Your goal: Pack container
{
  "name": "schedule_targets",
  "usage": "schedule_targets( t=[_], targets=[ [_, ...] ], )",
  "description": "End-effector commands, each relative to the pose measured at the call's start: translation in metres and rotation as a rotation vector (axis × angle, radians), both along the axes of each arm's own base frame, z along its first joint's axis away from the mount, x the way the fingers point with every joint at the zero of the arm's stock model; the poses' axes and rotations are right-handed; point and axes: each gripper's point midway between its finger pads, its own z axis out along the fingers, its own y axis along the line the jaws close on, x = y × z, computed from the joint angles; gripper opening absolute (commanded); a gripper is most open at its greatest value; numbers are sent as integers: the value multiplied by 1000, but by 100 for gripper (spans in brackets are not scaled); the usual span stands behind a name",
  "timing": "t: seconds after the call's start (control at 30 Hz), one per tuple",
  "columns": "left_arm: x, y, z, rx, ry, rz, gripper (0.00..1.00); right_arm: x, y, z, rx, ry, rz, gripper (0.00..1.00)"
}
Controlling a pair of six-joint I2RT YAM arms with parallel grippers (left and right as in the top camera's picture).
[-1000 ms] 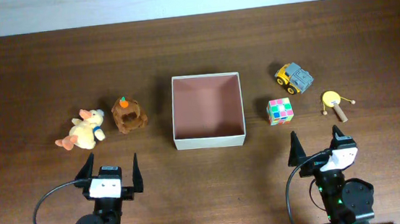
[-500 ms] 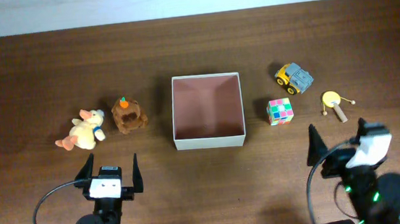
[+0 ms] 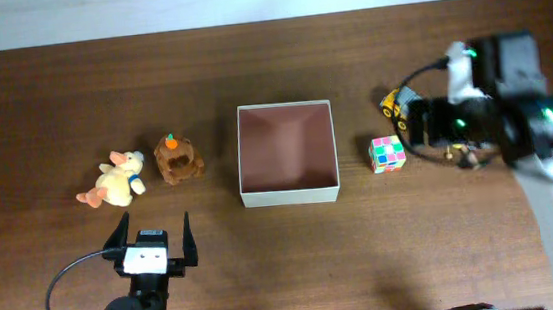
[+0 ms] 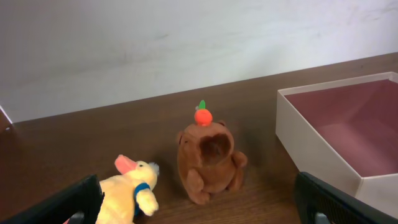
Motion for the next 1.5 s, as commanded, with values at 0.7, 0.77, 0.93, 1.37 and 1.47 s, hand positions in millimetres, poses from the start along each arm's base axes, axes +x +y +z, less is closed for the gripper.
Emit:
schedule_targets(
  t=[0.7, 0.77, 0.93, 1.37, 1.47],
  targets=[
    [0, 0, -2, -8, -1, 1, 99, 51, 6, -162, 23, 389, 11, 99],
    [0, 0, -2, -8, -1, 1, 99, 48, 6, -176, 21, 425, 11, 99],
    [0, 0, -2, -8, -1, 1, 99, 37, 6, -208, 25, 459, 10, 99],
    [0, 0, -2, -8, 0, 1, 99, 33, 8, -239, 37, 427, 15, 96],
    [0, 0, -2, -8, 0, 1, 99, 37, 9, -239, 39, 412, 22, 96]
  ],
)
